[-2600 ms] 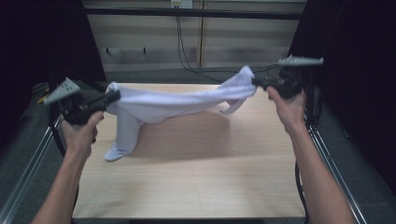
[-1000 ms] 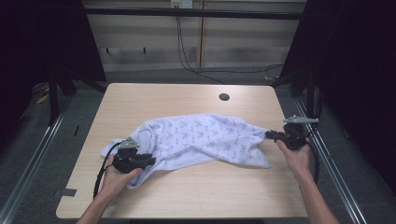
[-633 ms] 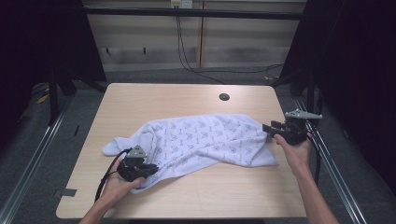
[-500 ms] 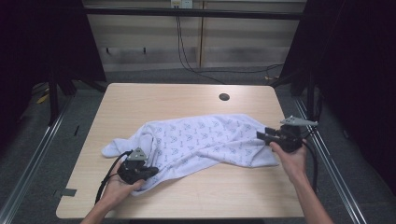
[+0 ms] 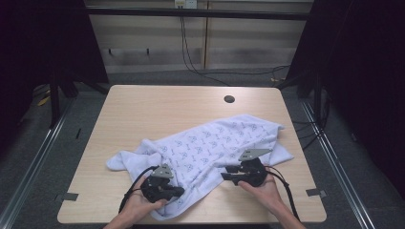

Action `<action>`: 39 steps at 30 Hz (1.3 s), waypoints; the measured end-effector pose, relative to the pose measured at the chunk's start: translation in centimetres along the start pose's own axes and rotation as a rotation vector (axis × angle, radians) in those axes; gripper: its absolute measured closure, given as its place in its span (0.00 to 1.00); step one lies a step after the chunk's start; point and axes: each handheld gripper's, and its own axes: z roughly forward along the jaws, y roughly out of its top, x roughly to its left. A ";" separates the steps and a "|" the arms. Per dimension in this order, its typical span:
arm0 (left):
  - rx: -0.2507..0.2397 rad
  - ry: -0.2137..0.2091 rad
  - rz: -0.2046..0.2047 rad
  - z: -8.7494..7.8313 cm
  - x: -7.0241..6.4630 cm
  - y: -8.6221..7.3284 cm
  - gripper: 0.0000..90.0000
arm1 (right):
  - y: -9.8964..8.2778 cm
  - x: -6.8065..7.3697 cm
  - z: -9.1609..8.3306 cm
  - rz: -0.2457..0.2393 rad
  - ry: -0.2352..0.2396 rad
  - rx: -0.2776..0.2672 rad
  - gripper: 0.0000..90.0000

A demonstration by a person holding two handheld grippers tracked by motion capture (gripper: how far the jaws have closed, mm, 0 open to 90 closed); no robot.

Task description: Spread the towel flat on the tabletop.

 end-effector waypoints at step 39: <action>-0.190 0.082 -0.139 -4.8 7.5 -1.1 0.88 | -5.0 -7.1 -6.9 0.121 -0.370 0.071 0.75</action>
